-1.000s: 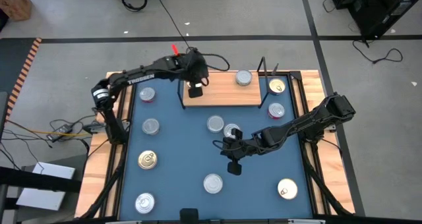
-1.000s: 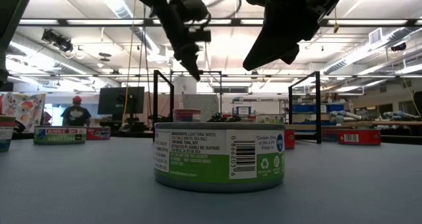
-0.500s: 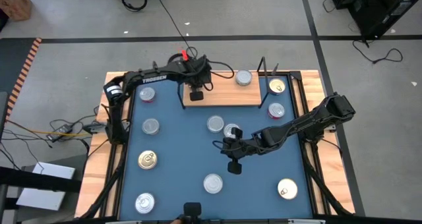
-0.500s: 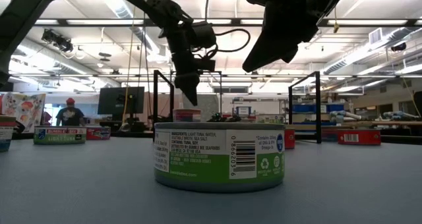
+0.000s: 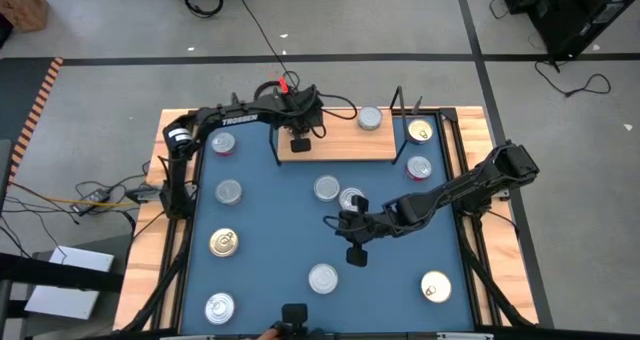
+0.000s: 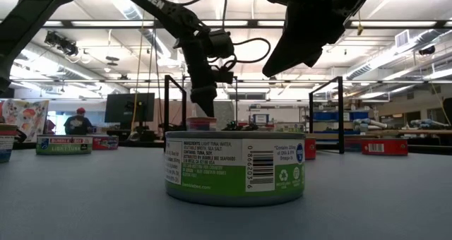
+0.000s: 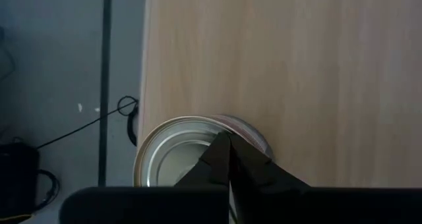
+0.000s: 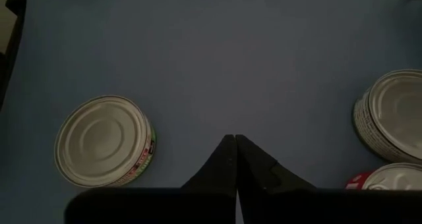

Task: Stack canned seafood by type on shelf
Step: Put the blue tuna can on the shelf

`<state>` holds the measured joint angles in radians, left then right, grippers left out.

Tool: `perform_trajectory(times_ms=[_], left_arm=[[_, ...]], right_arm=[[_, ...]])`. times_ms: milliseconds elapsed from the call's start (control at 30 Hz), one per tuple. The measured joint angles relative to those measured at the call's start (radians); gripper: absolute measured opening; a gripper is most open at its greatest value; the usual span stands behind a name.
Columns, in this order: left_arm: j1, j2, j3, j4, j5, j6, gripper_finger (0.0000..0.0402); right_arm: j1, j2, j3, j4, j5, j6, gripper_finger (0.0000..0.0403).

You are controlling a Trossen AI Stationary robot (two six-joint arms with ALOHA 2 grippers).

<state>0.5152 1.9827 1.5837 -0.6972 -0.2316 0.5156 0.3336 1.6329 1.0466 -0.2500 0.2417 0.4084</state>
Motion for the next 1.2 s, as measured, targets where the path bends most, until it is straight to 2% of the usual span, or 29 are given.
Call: perform_trajectory(times_ms=[133,533,1067,1200], left_arm=[[0.0,0.002,0.002,0.012,-0.007,0.004,0.0002],[0.006,0.009,0.137,-0.079,0.023,-0.001,0.0002],[0.033,0.005,0.135,-0.089,0.024,-0.008,0.0002],[0.0,-0.046,0.144,-0.086,0.048,-0.008,0.0002]], right_arm=[[0.001,0.0,0.0,0.0,0.0,0.0,0.0007],[0.014,0.0,0.0,0.0,0.0,0.003,0.0008],[0.032,0.002,-0.006,0.044,0.053,0.0,0.0008],[0.032,0.002,-0.006,0.064,0.082,-0.019,0.0007]])
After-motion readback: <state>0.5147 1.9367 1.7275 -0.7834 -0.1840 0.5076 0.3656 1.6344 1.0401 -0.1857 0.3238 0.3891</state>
